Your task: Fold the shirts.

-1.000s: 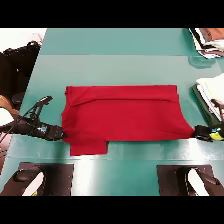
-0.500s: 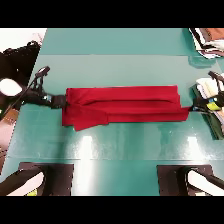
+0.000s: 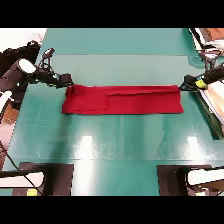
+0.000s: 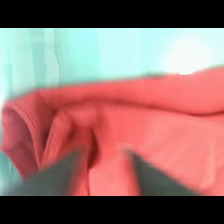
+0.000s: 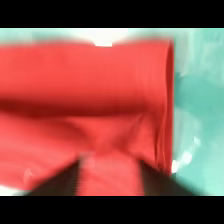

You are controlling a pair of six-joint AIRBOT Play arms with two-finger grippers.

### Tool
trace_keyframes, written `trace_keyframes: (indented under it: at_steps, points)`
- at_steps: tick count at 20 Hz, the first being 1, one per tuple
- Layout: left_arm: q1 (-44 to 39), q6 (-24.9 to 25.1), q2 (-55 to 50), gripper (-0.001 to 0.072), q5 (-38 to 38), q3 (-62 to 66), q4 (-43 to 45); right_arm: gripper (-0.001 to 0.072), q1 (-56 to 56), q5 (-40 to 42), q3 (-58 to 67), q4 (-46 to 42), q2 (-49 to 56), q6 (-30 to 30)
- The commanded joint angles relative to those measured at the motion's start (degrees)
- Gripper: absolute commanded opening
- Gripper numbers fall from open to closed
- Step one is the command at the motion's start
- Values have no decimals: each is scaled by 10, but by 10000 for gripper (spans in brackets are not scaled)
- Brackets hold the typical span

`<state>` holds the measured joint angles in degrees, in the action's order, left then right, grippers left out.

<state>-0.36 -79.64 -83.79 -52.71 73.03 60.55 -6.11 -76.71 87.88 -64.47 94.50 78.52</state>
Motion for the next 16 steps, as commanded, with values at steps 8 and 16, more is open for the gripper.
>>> trace_keyframes:
  at_steps: [8,16]
  points:
    - [-3,11,-14,38,-126,73,-78,605,-111,-117,25,106,58,-50]
    - [-93,10,-19,29,-56,73,-85,602,-104,-19,-113,110,59,-87]
